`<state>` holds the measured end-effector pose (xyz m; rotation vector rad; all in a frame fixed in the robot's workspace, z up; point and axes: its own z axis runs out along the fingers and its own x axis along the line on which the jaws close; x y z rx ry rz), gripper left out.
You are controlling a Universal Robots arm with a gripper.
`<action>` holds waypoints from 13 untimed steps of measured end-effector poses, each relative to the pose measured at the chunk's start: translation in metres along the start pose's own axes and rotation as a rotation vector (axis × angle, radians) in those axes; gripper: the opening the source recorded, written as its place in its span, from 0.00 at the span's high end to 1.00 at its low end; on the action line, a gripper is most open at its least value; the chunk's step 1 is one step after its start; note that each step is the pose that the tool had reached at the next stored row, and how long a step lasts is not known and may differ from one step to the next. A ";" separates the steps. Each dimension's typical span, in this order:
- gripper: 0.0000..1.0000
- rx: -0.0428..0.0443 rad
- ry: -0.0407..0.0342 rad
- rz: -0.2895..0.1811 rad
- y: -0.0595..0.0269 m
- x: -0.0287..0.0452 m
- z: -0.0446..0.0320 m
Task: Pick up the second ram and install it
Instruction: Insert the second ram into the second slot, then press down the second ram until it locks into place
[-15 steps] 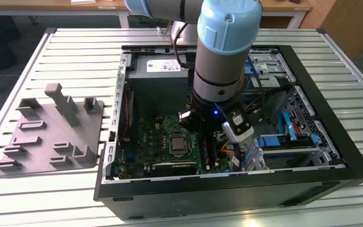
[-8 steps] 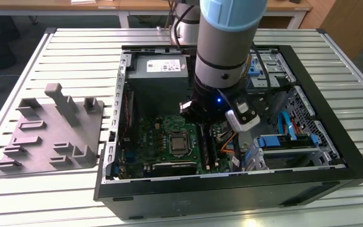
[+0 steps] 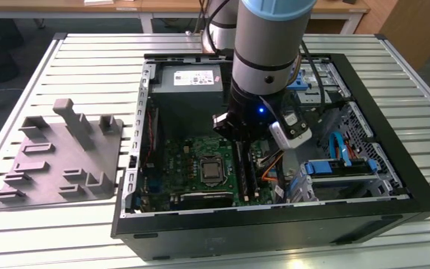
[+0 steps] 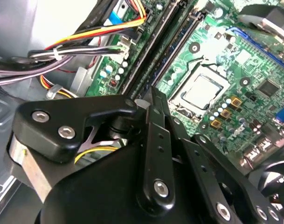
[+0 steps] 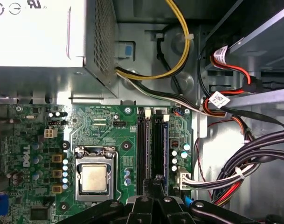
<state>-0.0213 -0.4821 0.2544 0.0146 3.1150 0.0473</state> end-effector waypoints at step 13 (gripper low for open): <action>0.90 0.0003 0.0001 0.000 0.0000 0.0000 -0.0010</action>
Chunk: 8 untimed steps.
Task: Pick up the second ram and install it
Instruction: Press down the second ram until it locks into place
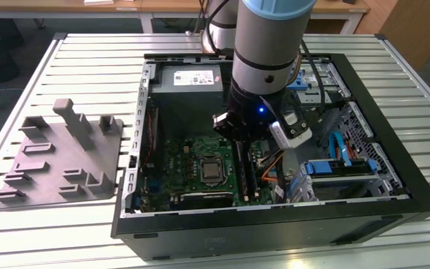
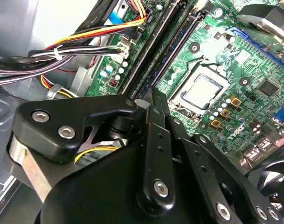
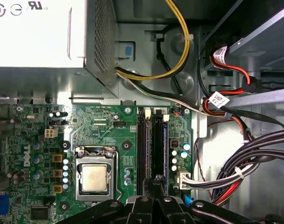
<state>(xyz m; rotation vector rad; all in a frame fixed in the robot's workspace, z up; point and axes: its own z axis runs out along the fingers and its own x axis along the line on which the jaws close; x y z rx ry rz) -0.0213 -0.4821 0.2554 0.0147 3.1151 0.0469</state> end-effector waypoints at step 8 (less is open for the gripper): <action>0.90 0.0001 0.0010 0.000 0.0183 0.0005 0.0128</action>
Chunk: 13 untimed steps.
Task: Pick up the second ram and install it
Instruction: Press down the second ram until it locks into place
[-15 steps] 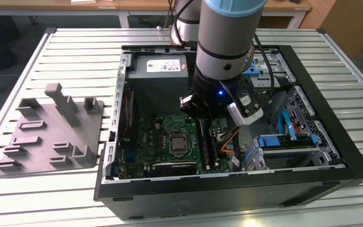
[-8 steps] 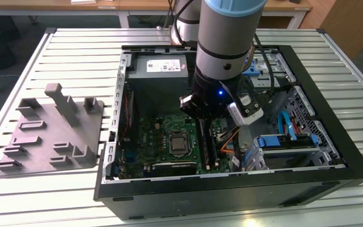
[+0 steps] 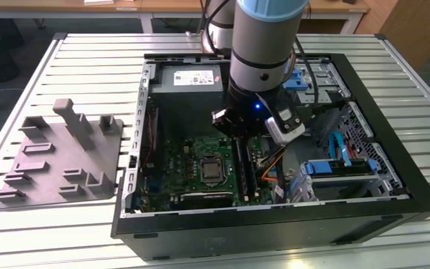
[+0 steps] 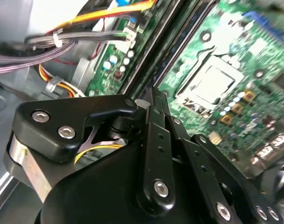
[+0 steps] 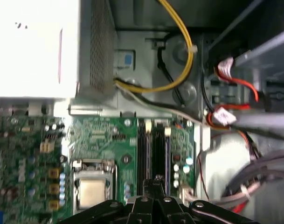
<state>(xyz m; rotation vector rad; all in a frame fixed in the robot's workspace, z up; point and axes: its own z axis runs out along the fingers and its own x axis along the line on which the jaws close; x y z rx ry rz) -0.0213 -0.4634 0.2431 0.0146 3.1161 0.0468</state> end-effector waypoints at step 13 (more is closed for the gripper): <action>0.90 0.0001 0.0001 -0.001 0.0191 0.0007 0.0225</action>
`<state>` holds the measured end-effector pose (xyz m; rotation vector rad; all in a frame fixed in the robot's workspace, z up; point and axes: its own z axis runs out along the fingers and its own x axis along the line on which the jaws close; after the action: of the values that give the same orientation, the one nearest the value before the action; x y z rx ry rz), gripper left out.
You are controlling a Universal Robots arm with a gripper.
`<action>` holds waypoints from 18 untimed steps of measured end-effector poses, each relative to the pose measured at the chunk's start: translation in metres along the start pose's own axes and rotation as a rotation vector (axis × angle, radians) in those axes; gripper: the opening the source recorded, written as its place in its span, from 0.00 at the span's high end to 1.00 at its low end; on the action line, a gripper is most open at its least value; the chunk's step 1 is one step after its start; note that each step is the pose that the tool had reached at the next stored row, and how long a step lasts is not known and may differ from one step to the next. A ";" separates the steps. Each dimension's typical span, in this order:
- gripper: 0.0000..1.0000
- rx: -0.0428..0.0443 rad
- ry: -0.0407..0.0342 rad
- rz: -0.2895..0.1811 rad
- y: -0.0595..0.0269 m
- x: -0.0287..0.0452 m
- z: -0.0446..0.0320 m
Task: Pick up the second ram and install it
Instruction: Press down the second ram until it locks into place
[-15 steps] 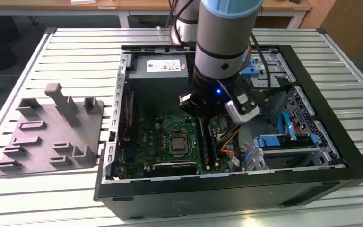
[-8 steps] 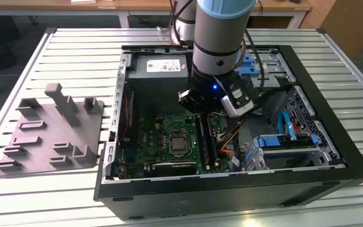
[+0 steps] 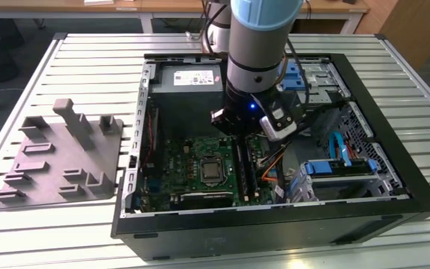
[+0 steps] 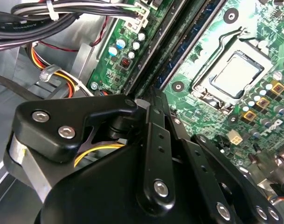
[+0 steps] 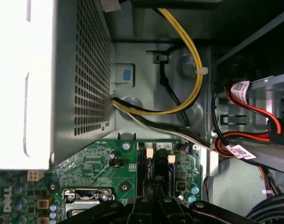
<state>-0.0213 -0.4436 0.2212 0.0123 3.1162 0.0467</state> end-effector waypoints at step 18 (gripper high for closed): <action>0.90 -0.0001 -0.0001 0.000 0.0005 -0.0002 -0.0109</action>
<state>-0.0213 -0.4435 0.2322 0.0117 3.1160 0.0468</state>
